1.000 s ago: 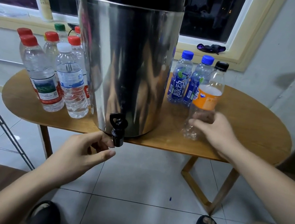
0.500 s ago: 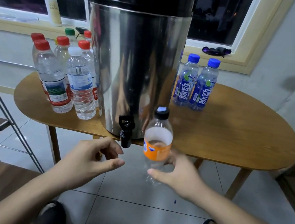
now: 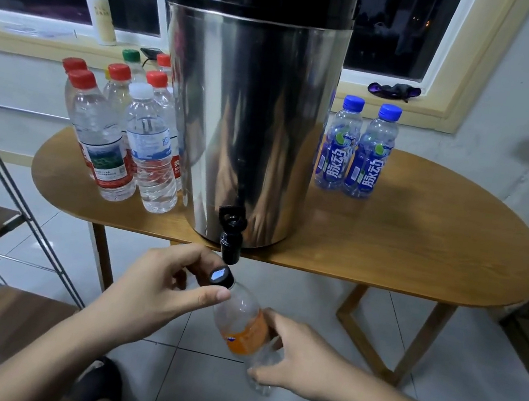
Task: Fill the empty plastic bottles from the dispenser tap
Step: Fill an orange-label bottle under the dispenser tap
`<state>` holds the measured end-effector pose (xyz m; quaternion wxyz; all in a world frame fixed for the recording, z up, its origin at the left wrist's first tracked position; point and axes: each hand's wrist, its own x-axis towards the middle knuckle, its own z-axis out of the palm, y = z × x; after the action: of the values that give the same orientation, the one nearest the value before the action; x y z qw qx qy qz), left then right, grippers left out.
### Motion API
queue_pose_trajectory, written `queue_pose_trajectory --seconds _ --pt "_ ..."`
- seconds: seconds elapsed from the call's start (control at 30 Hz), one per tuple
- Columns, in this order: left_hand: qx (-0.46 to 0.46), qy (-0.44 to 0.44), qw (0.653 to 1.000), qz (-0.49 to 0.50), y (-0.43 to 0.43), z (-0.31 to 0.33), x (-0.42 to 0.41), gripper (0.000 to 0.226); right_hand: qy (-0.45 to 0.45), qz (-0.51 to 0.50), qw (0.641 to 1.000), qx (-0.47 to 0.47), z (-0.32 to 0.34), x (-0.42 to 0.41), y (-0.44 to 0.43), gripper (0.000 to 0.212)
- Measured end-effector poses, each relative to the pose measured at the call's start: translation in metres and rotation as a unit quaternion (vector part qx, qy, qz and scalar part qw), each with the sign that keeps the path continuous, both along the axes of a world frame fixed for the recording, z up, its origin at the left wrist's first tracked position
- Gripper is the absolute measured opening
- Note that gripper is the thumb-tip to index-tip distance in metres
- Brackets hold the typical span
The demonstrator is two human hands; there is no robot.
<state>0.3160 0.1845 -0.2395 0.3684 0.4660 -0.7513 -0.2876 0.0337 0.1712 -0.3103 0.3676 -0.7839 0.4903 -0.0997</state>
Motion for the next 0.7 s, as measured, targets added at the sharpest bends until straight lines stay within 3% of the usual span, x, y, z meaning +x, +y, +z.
queue_pose_trajectory --seconds 0.1,0.27,0.7 --pt "0.010 -0.001 1.000 -0.006 0.002 0.001 -0.002 0.015 -0.004 0.002 1.000 -0.001 0.004 -0.002 -0.001 0.048" --pt "0.032 0.001 0.999 -0.023 0.006 -0.002 -0.008 0.015 -0.069 0.013 0.997 0.022 0.020 -0.003 0.002 0.078" --pt "-0.020 -0.052 0.994 -0.095 -0.005 0.001 0.009 0.033 -0.098 0.036 0.995 -0.003 0.026 -0.007 0.003 0.061"
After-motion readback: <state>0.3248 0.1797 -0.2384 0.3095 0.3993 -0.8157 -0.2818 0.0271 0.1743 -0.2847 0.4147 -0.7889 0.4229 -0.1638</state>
